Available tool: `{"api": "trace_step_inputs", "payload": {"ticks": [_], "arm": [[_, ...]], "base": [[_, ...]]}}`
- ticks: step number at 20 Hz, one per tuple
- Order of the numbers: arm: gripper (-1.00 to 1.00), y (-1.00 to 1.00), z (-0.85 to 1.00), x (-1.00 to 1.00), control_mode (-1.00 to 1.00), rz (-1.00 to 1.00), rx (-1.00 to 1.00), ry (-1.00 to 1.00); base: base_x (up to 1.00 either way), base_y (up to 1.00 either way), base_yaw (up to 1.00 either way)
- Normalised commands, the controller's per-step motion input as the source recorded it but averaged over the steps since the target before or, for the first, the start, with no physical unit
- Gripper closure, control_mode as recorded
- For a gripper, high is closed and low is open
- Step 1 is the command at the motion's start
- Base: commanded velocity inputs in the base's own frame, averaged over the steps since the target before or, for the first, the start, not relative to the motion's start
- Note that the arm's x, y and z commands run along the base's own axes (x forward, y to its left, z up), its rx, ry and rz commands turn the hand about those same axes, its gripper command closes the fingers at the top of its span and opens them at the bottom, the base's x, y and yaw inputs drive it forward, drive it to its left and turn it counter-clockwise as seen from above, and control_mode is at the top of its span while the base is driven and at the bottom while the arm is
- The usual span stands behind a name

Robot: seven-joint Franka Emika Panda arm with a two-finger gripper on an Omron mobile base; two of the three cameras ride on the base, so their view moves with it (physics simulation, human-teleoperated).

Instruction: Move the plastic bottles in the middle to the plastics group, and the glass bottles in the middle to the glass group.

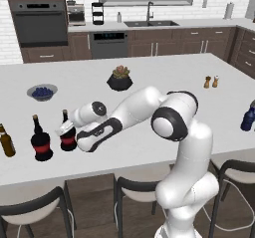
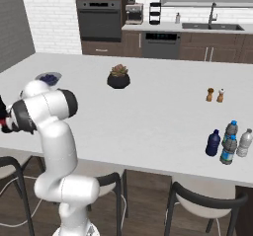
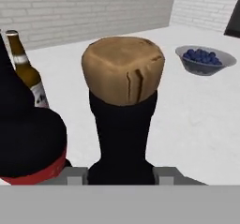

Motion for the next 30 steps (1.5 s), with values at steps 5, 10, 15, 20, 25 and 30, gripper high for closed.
{"api": "trace_step_inputs", "payload": {"ticks": [5, 10, 15, 20, 25, 30], "arm": [[-1.00, -0.11, 0.01, -0.13, -1.00, 0.00, 0.01, -0.09], [-1.00, -0.06, 0.24, 0.00, -1.00, 0.00, 0.00, -0.03], [-1.00, -0.18, 0.49, -0.17, -1.00, -0.10, 0.00, -0.02], [-1.00, -0.35, 0.60, -0.31, -1.00, -0.22, 0.00, 0.07], [-1.00, -0.46, 0.50, -0.37, -1.00, -0.27, 0.00, 0.23], [-1.00, -0.55, 0.39, -0.47, -1.00, -0.21, 0.00, 0.20]], "base": [[0.00, 0.00, 0.00], [0.00, 0.00, 0.00], [0.00, 0.00, 0.00], [0.00, 0.00, 0.00], [0.00, 0.00, 0.00], [0.00, 0.00, 0.00]]}}
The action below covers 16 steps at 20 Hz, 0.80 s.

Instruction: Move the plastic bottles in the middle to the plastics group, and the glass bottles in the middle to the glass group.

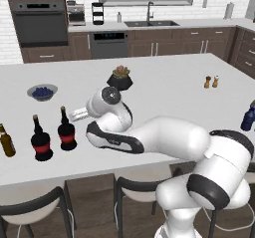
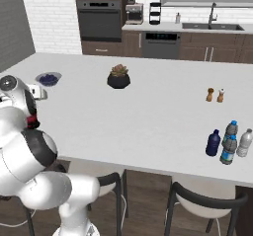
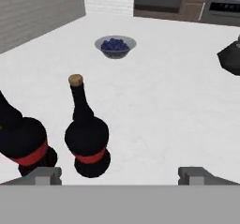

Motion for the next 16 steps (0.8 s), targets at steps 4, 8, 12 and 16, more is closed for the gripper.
{"api": "trace_step_inputs", "payload": {"ticks": [4, 8, 12, 16], "arm": [[-1.00, -0.78, 0.33, -0.37, -1.00, -0.21, 0.00, 0.18], [-1.00, -0.82, 0.27, -0.35, -1.00, -0.15, 0.00, 0.12], [-1.00, -0.85, 0.19, -0.41, -1.00, -0.12, 0.00, 0.09], [-1.00, -0.83, 0.05, -0.45, -1.00, -0.10, 0.00, 0.12]], "base": [[0.00, 0.00, 0.00], [0.00, 0.00, 0.00], [0.00, 0.00, 0.00], [0.00, 0.00, 0.00]]}}
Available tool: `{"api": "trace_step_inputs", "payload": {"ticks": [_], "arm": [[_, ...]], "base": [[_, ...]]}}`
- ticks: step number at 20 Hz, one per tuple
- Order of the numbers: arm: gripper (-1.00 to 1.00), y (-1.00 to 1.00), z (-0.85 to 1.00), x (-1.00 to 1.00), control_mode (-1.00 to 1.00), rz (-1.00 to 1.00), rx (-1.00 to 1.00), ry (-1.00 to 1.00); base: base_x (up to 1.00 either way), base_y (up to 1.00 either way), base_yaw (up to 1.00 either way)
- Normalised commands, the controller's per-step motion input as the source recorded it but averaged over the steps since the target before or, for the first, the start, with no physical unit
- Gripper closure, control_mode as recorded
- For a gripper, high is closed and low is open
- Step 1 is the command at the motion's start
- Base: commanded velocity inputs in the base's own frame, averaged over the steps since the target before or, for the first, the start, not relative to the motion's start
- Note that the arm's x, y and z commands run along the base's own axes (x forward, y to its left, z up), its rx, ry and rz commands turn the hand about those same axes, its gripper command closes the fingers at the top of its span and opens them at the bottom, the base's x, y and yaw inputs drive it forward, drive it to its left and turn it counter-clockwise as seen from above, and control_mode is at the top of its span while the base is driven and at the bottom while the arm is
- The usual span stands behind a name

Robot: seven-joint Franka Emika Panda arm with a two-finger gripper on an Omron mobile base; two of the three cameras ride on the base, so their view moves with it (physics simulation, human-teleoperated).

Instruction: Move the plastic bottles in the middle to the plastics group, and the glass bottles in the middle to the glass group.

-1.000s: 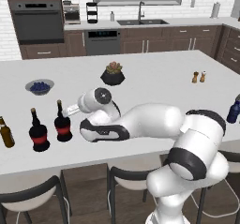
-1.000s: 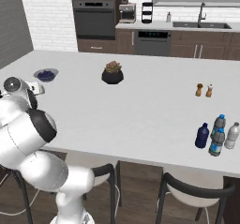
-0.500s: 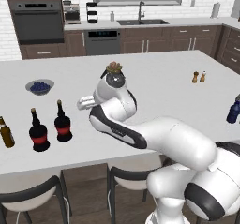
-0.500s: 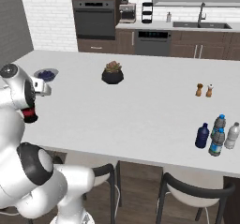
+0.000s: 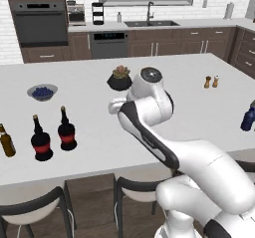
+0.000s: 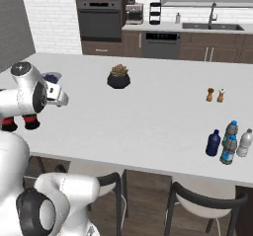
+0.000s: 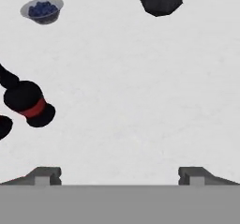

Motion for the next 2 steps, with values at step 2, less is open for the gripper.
{"api": "trace_step_inputs", "payload": {"ticks": [2], "arm": [[-1.00, -0.79, 0.00, -0.51, -1.00, -0.01, 0.00, 0.03]], "base": [[0.00, 0.00, 0.00]]}}
